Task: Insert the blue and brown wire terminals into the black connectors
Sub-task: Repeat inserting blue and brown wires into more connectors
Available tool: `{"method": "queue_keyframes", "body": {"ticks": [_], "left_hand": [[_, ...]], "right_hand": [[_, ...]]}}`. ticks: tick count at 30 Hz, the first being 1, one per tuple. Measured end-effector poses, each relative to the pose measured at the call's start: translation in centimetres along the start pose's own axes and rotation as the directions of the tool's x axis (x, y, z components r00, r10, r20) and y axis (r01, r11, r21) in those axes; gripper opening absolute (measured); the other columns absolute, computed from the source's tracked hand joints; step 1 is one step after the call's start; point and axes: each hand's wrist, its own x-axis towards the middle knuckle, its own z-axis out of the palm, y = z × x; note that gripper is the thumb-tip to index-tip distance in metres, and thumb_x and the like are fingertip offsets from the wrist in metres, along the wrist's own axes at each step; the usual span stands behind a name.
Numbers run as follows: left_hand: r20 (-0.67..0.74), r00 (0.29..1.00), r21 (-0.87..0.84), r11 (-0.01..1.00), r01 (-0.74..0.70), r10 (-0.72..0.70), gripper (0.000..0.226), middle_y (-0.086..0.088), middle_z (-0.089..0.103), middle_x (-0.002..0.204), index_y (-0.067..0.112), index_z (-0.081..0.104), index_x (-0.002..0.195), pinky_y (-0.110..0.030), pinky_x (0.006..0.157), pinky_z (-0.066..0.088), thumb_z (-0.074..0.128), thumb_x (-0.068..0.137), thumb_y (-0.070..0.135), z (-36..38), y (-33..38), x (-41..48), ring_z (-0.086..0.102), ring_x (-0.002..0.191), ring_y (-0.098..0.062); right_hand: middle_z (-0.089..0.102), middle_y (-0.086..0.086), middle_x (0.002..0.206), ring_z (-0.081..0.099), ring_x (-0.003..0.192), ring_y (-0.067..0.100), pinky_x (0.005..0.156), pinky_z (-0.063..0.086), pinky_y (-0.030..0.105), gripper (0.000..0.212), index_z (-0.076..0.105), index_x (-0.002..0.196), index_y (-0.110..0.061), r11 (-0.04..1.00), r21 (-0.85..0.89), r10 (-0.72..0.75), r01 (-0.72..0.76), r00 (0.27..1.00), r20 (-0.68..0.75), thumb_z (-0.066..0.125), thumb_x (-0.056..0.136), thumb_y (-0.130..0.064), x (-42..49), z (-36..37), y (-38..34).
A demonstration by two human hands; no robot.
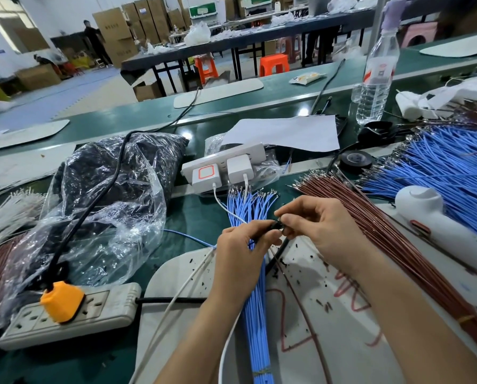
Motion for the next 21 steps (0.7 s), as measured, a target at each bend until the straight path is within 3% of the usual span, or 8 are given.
{"method": "queue_keyframes", "body": {"ticks": [3,8,13,15,17,21], "left_hand": [[0.004,1.000,-0.028,1.000,0.003,-0.003,0.022,0.011,0.073,0.078,0.018,0.074,0.097,-0.041,0.082,0.052,0.067,0.081,0.033,0.0,0.1,0.0,0.068,0.077,-0.005],[-0.059,0.998,-0.086,0.996,0.006,-0.011,0.014,0.012,0.072,0.081,0.019,0.071,0.094,-0.016,0.078,0.049,0.073,0.082,0.014,0.2,-0.4,0.1,0.066,0.080,-0.002],[-0.042,0.999,-0.134,0.991,-0.021,0.016,0.024,0.016,0.072,0.097,0.028,0.060,0.094,-0.017,0.084,0.050,0.067,0.086,0.006,0.2,-0.2,0.1,0.064,0.098,0.004],[-0.032,0.999,-0.142,0.990,-0.025,0.021,0.026,0.021,0.070,0.099,0.028,0.058,0.095,-0.011,0.084,0.047,0.066,0.086,0.005,0.1,-0.1,0.1,0.063,0.100,0.007],[-0.039,0.999,-0.148,0.988,-0.037,0.032,0.025,0.024,0.069,0.097,0.029,0.058,0.095,-0.007,0.081,0.043,0.066,0.087,0.007,0.1,-0.1,0.2,0.062,0.100,0.008],[-0.054,0.999,-0.186,0.982,-0.018,0.008,0.019,0.012,0.071,0.089,0.028,0.059,0.097,-0.021,0.082,0.051,0.066,0.087,0.013,0.2,0.0,0.0,0.067,0.096,-0.004]], "right_hand": [[0.069,0.005,0.069,0.066,0.063,0.011,0.063,0.054,0.019,0.008,0.070,0.088,-0.001,0.998,0.054,0.018,-0.018,1.000,0.007,0.063,0.086,0.003,0.0,0.0,0.0],[0.065,0.001,0.061,0.059,0.054,0.012,0.054,0.050,0.021,0.005,0.065,0.085,-0.006,0.987,0.158,0.023,-0.008,0.995,-0.093,0.062,0.088,-0.004,0.2,-0.2,0.0],[0.059,0.005,0.057,0.048,0.048,0.015,0.044,0.040,0.020,0.013,0.063,0.079,-0.012,0.954,0.300,0.032,-0.005,0.996,-0.084,0.061,0.087,-0.001,0.1,-0.3,-0.4],[0.060,0.008,0.060,0.051,0.050,0.016,0.046,0.044,0.021,0.004,0.065,0.081,-0.010,0.925,0.380,0.026,-0.014,0.999,-0.028,0.065,0.083,-0.006,-0.2,0.0,-0.7],[0.063,0.011,0.064,0.056,0.052,0.018,0.051,0.049,0.022,0.012,0.065,0.086,-0.005,0.898,0.438,0.024,-0.035,0.999,0.029,0.067,0.075,-0.011,-0.3,0.1,-0.9],[0.065,0.014,0.066,0.059,0.054,0.023,0.053,0.051,0.026,0.008,0.064,0.091,0.002,0.933,0.359,-0.010,-0.018,0.997,0.075,0.060,0.085,0.005,-0.4,0.3,-1.1]]}}
